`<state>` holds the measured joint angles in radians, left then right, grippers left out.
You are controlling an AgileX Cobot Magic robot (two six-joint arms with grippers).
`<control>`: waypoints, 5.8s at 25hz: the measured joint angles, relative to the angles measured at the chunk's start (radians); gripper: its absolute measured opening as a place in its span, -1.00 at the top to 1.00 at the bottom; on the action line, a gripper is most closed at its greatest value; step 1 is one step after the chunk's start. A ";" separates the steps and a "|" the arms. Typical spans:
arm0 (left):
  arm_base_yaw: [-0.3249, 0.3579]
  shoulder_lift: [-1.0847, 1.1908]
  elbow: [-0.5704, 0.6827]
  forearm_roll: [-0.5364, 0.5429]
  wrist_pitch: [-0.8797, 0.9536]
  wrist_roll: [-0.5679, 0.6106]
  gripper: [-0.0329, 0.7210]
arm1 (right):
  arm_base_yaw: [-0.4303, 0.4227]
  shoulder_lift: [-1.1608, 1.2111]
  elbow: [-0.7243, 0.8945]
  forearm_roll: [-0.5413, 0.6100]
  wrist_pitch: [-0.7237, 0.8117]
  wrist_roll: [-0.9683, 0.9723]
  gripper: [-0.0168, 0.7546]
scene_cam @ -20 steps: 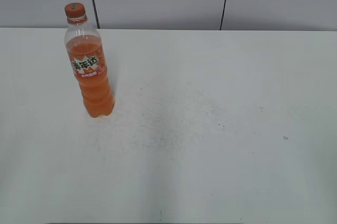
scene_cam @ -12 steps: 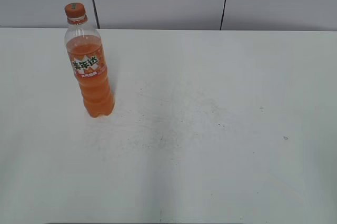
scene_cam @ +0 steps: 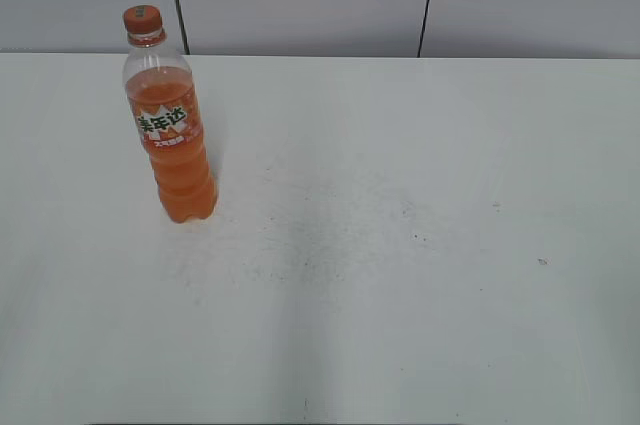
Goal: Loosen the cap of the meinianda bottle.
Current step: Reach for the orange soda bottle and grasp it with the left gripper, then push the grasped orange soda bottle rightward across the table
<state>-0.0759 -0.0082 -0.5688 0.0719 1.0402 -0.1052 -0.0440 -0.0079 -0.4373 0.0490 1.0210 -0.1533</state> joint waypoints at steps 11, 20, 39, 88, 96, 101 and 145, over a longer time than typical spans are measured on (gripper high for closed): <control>0.000 0.130 -0.068 0.016 -0.255 0.007 -0.58 | 0.000 0.000 0.000 0.000 0.000 0.000 -0.40; 0.000 0.575 -0.005 0.018 -0.852 0.041 -0.58 | 0.000 0.000 0.000 0.000 0.000 0.000 -0.40; -0.017 1.223 0.365 0.439 -1.864 -0.093 -0.58 | 0.000 0.000 0.000 0.000 0.000 0.000 -0.40; 0.137 2.244 -0.564 1.490 -2.245 -0.535 -0.21 | 0.000 0.000 0.000 0.000 -0.001 0.000 -0.40; 0.137 2.244 -0.565 1.492 -2.245 -0.535 -0.16 | 0.000 0.000 0.000 0.000 -0.001 0.000 -0.40; 0.124 2.244 -0.566 1.489 -2.244 -0.540 -0.16 | 0.000 0.000 0.000 0.000 -0.001 0.000 -0.40; -0.275 2.248 -0.513 1.183 -2.195 -0.397 -0.16 | 0.000 0.000 0.000 0.000 -0.001 0.000 -0.40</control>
<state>-0.3511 2.2400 -1.0818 1.2547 -1.1547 -0.5018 -0.0440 -0.0079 -0.4373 0.0490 1.0200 -0.1533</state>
